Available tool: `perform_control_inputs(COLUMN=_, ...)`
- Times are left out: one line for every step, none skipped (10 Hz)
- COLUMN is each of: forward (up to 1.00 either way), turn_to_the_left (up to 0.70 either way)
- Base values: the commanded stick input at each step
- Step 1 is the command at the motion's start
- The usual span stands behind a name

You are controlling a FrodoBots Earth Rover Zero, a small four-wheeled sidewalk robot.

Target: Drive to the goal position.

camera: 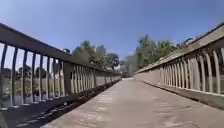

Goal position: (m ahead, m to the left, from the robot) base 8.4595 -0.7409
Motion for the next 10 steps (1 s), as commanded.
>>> perform_control_inputs(forward=0.70, turn_to_the_left=-0.14)
perform_control_inputs(forward=0.70, turn_to_the_left=-0.14)
perform_control_inputs(forward=0.70, turn_to_the_left=-0.14)
perform_control_inputs(forward=0.70, turn_to_the_left=-0.14)
perform_control_inputs(forward=0.70, turn_to_the_left=-0.13)
perform_control_inputs(forward=0.70, turn_to_the_left=-0.07)
perform_control_inputs(forward=0.70, turn_to_the_left=-0.01)
perform_control_inputs(forward=0.70, turn_to_the_left=0.00)
perform_control_inputs(forward=0.70, turn_to_the_left=0.00)
perform_control_inputs(forward=0.70, turn_to_the_left=0.00)
